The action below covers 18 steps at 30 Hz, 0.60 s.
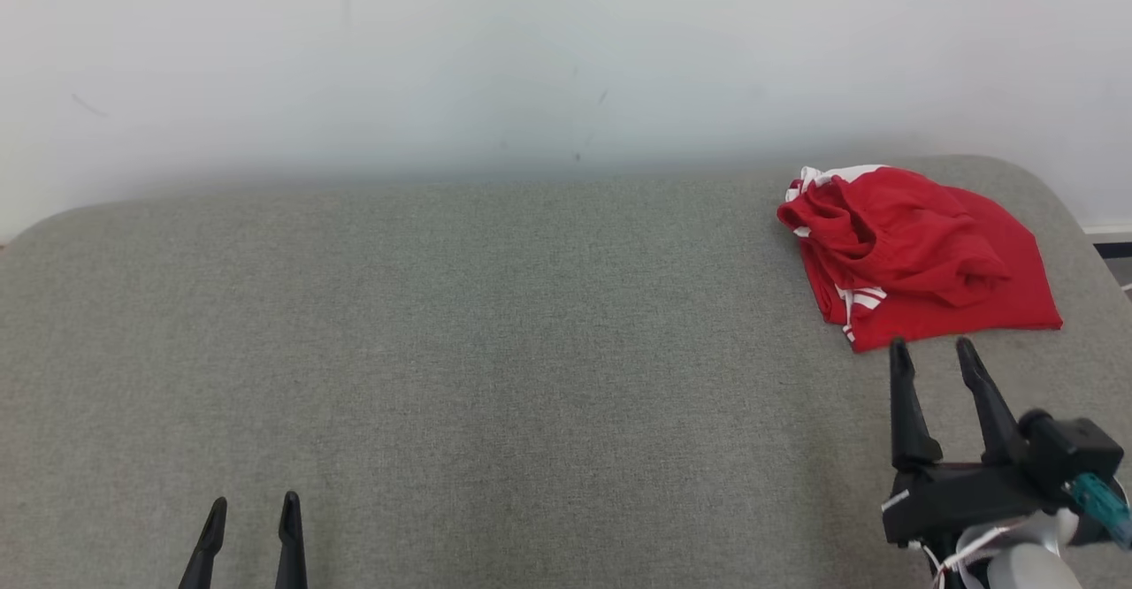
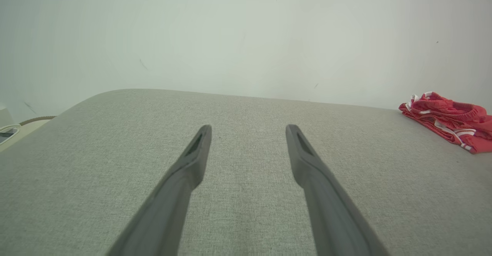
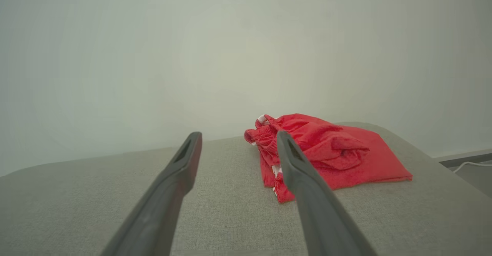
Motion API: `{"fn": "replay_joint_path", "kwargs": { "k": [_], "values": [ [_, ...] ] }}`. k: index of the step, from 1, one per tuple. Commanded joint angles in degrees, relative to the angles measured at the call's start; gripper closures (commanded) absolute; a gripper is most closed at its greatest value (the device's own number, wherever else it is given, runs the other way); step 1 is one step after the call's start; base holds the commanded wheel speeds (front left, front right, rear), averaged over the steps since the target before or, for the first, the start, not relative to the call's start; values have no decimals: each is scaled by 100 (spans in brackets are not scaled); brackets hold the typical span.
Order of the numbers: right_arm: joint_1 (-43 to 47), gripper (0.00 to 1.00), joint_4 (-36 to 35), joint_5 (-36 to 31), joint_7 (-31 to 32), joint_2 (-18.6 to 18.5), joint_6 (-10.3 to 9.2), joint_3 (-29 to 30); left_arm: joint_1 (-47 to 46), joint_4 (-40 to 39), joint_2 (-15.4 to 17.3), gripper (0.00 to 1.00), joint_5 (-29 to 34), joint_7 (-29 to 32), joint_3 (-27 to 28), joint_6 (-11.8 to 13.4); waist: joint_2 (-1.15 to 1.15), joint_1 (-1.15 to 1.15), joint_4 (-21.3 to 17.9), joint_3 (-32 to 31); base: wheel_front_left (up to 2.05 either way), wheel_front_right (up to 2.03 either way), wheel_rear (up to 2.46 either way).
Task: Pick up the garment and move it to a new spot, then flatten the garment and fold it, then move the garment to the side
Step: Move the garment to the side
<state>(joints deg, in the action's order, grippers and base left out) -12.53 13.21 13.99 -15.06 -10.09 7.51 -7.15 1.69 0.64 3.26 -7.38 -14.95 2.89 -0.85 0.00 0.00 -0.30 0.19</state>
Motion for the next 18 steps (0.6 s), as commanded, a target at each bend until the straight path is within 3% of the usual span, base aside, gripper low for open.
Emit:
{"fn": "replay_joint_path", "kwargs": {
  "k": [1,11,18],
  "values": [
    [163,0,-89,-66,27,35,-4,62,84,16,-3,0,-16,-27,23,27,0,0,9,-20,0,0,0],
    [845,0,-708,-371,324,226,-4,-158,162,60,-13,0,-37,-27,68,65,0,0,-18,-76,0,0,0],
    [1010,0,-718,-433,307,402,-4,-360,178,106,-21,0,-63,-27,67,84,0,0,16,-138,0,0,0]
  ]
}}
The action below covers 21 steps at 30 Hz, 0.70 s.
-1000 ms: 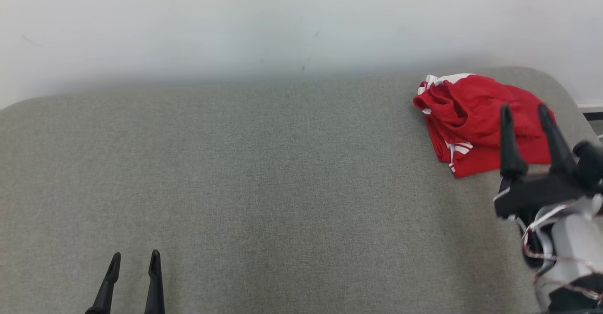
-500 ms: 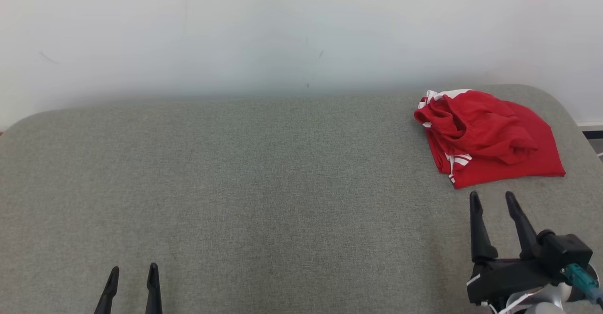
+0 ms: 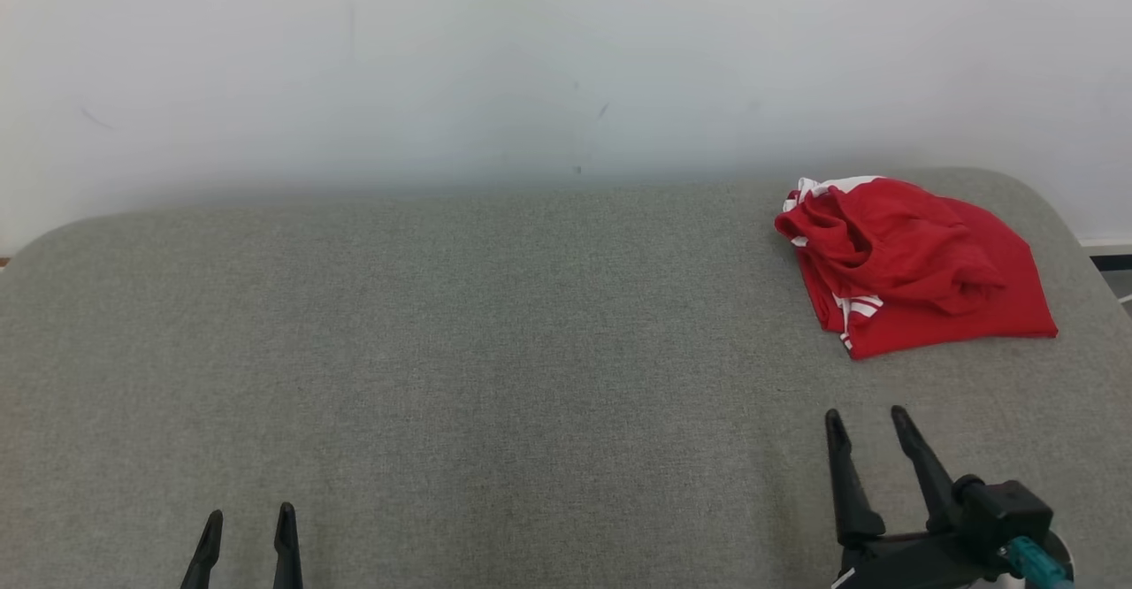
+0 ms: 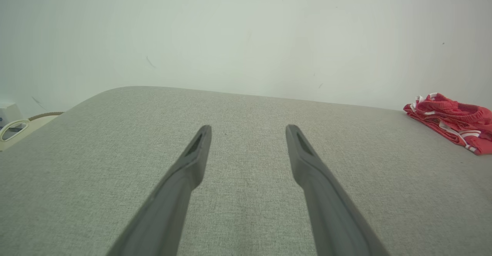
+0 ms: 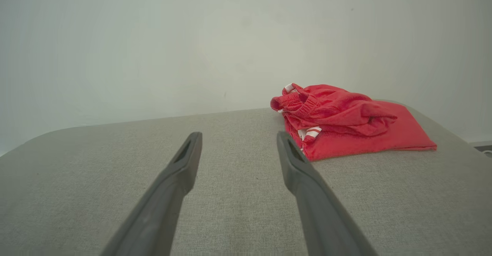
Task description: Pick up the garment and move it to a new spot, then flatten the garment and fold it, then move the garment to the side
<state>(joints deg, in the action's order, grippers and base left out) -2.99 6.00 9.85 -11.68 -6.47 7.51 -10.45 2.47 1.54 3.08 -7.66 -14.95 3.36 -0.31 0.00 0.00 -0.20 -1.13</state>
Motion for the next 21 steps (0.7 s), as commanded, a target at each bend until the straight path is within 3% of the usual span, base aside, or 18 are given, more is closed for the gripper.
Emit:
{"fn": "replay_joint_path", "kwargs": {
  "k": [1,21],
  "values": [
    [73,0,8,-50,-39,57,-4,-50,101,24,-4,0,-33,-27,21,35,0,0,12,-11,0,0,0],
    [205,0,-29,-271,112,220,-4,-200,147,263,57,0,66,-27,-47,35,0,0,7,-84,0,0,0]
  ]
}}
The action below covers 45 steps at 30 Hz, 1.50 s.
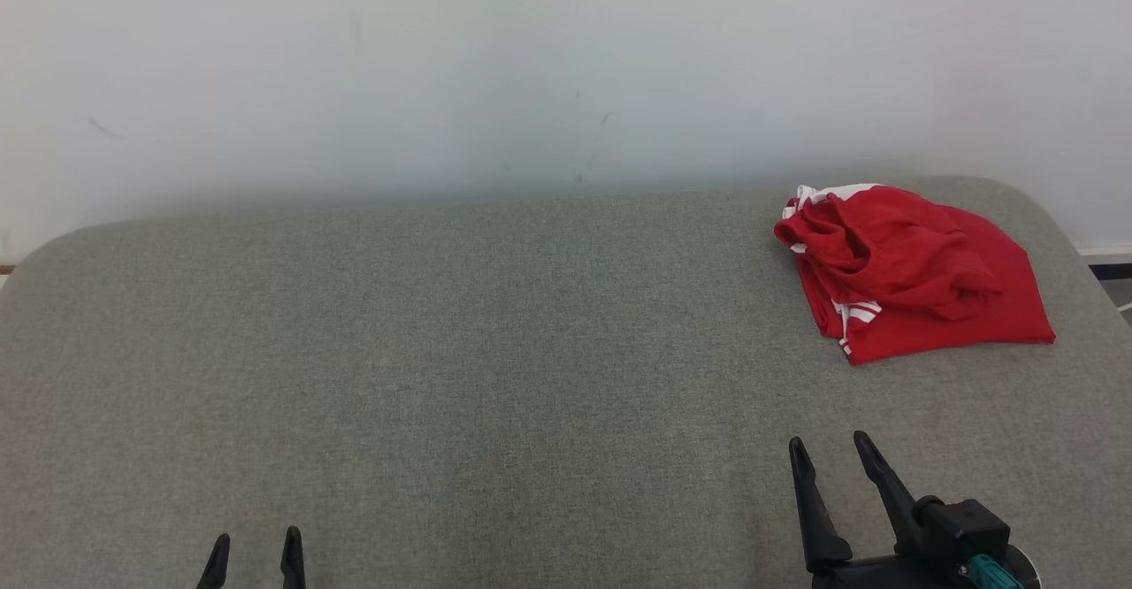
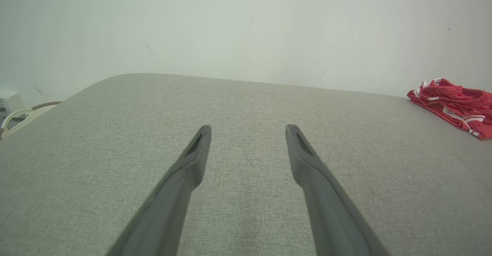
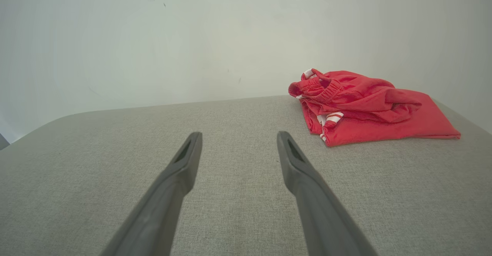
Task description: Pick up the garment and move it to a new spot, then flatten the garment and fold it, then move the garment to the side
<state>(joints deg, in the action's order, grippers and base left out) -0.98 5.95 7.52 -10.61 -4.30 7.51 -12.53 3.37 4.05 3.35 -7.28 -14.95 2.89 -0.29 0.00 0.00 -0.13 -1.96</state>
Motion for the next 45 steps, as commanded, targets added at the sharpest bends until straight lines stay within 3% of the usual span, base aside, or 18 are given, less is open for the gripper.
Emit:
{"fn": "replay_joint_path", "kwargs": {
  "k": [1,19,20,23,45],
  "values": [
    [5,0,-29,-48,9,4,-4,17,57,6,31,0,26,-27,-2,33,0,0,-1,-3,0,0,0],
    [1,0,16,-19,24,17,-4,31,103,-74,43,0,-9,-27,-31,98,0,0,-2,-29,0,0,0],
    [3,100,18,-23,33,10,0,40,22,-64,10,100,-20,1,-25,89,0,0,-1,-29,0,0,0],
    [94,100,166,-23,52,9,0,36,37,88,-34,100,-21,26,-27,90,0,0,-2,-30,0,0,0],
    [-356,100,639,2379,688,-145,-1,668,-466,528,-35,100,-2362,210,-293,-128,0,0,1,19,0,0,0]
  ]
}}
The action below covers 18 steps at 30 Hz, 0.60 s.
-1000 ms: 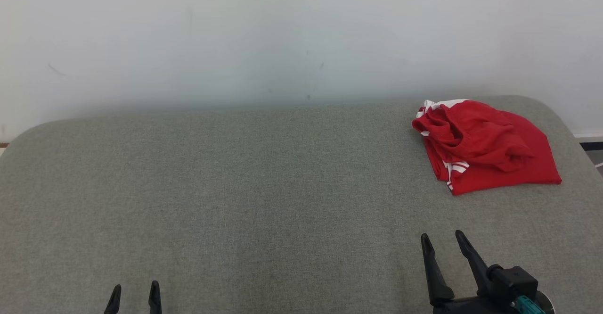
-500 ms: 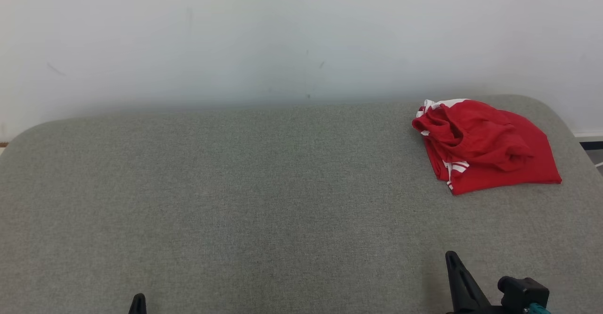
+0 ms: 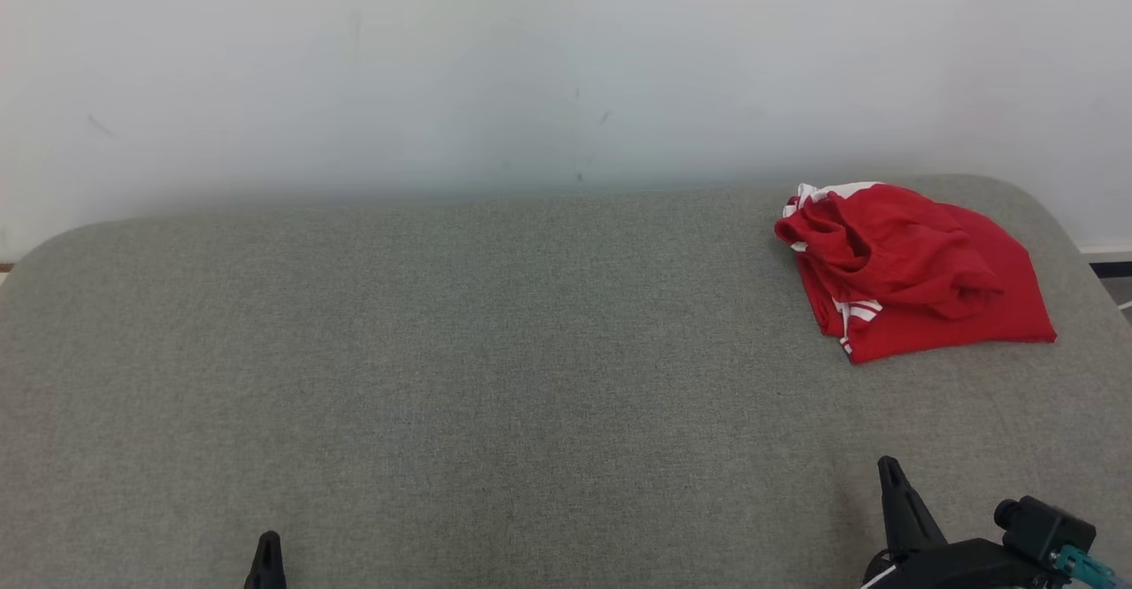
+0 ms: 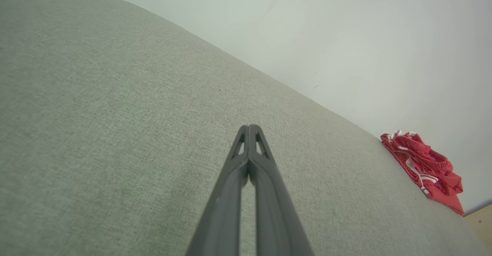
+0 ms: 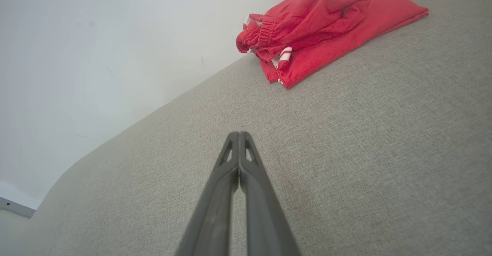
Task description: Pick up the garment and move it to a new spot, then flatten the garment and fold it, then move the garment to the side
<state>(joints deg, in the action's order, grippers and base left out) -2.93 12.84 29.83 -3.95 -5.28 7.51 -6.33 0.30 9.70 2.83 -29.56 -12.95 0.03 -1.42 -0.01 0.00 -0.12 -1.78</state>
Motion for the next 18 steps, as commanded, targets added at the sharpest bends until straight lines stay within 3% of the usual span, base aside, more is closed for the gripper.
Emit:
{"fn": "replay_joint_path", "kwargs": {
  "k": [1,18],
  "values": [
    [-178,100,-29,243,52,-52,-1,79,-179,-19,16,100,-233,16,-18,-25,1,0,0,3,0,0,0],
    [-483,100,286,1703,525,-98,-1,579,-501,259,15,100,-1749,125,-198,-165,1,0,3,42,0,0,0]
  ]
}}
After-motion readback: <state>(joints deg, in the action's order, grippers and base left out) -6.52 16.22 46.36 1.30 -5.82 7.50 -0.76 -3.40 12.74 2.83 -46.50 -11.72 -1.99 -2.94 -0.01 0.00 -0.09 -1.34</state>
